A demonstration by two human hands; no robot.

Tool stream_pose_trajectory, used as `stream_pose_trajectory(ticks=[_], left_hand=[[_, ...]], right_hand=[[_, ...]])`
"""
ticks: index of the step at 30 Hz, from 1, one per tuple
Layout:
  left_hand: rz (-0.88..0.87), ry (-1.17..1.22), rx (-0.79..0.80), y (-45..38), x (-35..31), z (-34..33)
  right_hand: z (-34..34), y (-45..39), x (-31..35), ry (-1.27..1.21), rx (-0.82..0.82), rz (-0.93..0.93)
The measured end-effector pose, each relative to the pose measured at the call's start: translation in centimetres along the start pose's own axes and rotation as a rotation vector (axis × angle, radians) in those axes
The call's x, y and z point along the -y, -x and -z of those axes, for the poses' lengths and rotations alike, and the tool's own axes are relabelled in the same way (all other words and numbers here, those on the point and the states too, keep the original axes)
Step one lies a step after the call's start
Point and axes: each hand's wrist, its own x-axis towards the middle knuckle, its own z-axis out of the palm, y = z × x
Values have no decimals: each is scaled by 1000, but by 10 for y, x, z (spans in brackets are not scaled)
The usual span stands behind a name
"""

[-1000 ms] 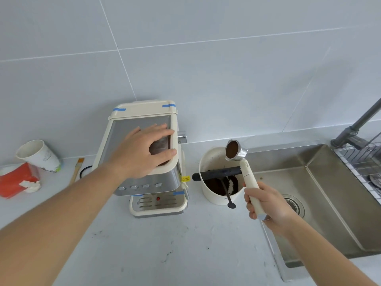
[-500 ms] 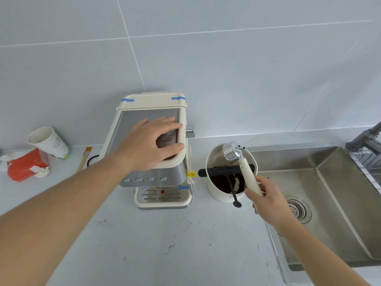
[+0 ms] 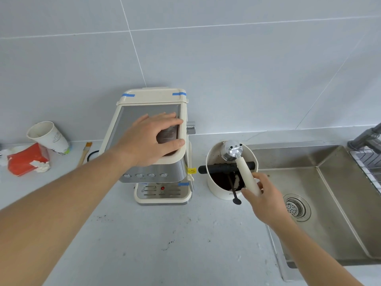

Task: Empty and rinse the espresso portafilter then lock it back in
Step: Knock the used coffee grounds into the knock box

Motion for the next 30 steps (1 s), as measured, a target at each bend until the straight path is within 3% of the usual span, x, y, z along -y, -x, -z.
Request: stream_pose_trajectory(ticks=[13,19,30], left_hand=[[3,-12,5,0,2,0],[1,-10,0,1,2,0],[3,1,-12,1,1,0]], right_hand=[[-8,-1,-2,43,12,-21],[-5,3,2,-41,-71,28],[-4,-2,-1,52,17,-20]])
